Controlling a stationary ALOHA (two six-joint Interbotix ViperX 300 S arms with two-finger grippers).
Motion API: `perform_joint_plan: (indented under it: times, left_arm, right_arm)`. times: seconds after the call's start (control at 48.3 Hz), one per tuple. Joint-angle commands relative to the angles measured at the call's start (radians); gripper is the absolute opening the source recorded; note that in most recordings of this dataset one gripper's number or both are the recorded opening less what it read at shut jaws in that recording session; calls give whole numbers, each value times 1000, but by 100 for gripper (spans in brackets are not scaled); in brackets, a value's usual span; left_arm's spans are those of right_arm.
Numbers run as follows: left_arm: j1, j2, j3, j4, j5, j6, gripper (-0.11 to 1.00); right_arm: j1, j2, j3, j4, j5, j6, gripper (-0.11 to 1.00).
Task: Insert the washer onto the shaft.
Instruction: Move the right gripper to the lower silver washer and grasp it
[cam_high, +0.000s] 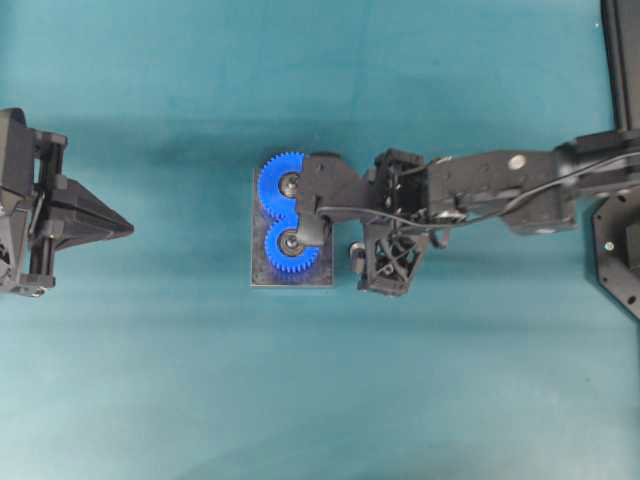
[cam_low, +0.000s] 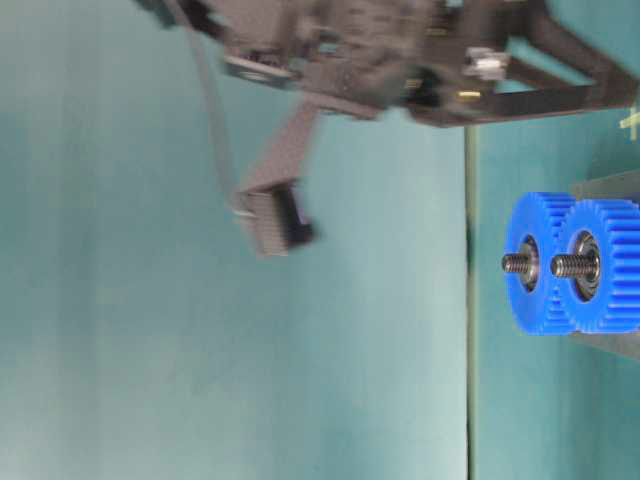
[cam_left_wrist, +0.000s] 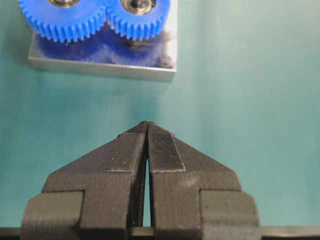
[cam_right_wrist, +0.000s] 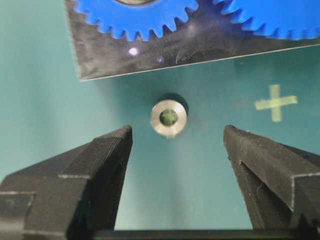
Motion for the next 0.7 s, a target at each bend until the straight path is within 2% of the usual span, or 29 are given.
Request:
perform_joint_plan:
  times: [0.0,0.683]
  left_arm:
    - [2,3,-9,5,-8,0,0]
    - [2,3,-11,3,-9,0,0]
  right_arm:
    - [8,11,-6,0,-15,8,80]
    - [17,67,5,-3,-58,15,80]
